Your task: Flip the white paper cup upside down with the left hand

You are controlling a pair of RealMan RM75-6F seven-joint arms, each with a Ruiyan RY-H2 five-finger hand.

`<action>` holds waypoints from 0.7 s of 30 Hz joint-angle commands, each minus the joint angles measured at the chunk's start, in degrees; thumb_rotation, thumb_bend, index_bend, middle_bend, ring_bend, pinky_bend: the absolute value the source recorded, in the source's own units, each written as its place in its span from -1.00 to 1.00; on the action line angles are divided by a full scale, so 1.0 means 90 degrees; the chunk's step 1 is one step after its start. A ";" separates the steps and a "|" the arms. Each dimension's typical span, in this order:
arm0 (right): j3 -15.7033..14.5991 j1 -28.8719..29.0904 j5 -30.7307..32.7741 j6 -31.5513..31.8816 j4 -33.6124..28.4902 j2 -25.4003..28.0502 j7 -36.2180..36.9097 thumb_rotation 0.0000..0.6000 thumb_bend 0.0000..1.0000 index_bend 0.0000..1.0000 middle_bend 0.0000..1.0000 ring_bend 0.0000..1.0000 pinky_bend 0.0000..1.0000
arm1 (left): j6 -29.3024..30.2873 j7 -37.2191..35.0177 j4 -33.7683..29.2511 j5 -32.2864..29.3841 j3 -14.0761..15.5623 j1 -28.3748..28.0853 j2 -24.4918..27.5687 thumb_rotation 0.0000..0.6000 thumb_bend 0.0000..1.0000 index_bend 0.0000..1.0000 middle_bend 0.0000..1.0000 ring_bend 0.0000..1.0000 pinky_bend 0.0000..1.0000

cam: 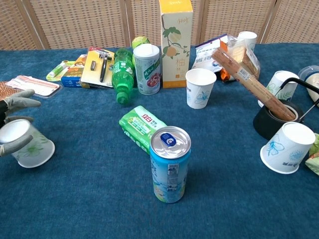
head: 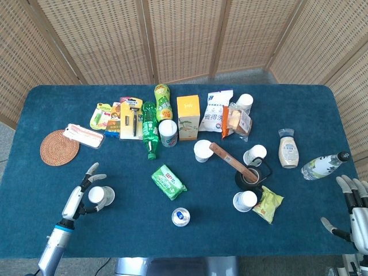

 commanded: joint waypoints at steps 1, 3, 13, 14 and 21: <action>-0.0003 0.0003 -0.0003 -0.0006 0.0002 -0.0008 -0.0017 1.00 -0.58 -1.00 -1.00 -1.00 -0.97 | 0.0259 -0.0093 0.0045 0.0098 -0.0008 0.0069 -0.0003 1.00 -0.25 -0.57 -1.00 -1.00 -0.69; -0.0009 0.0008 -0.0009 -0.0017 -0.0004 -0.0011 -0.0024 1.00 -0.58 -1.00 -1.00 -1.00 -0.97 | 0.0454 -0.0106 0.0022 0.0180 -0.0006 0.0108 0.0034 1.00 -0.25 -0.58 -1.00 -1.00 -0.70; -0.0017 -0.0003 -0.0029 0.0008 -0.0017 -0.0001 -0.0016 1.00 -0.58 -1.00 -1.00 -1.00 -0.97 | 0.0956 0.0597 -0.1057 0.0456 0.0059 0.0215 0.0831 1.00 -0.25 -0.60 -1.00 -1.00 -0.74; -0.0018 -0.0004 -0.0033 0.0011 -0.0018 0.0000 -0.0019 1.00 -0.58 -1.00 -1.00 -1.00 -0.97 | 0.0959 0.0716 -0.1185 0.0477 0.0069 0.0212 0.0949 1.00 -0.25 -0.60 -1.00 -1.00 -0.76; -0.0026 -0.0005 -0.0056 0.0019 -0.0039 0.0000 -0.0048 1.00 -0.58 -1.00 -1.00 -1.00 -0.97 | 0.1019 0.1991 -0.2098 0.0670 0.0126 0.0215 0.1921 1.00 -0.25 -0.61 -1.00 -1.00 -0.79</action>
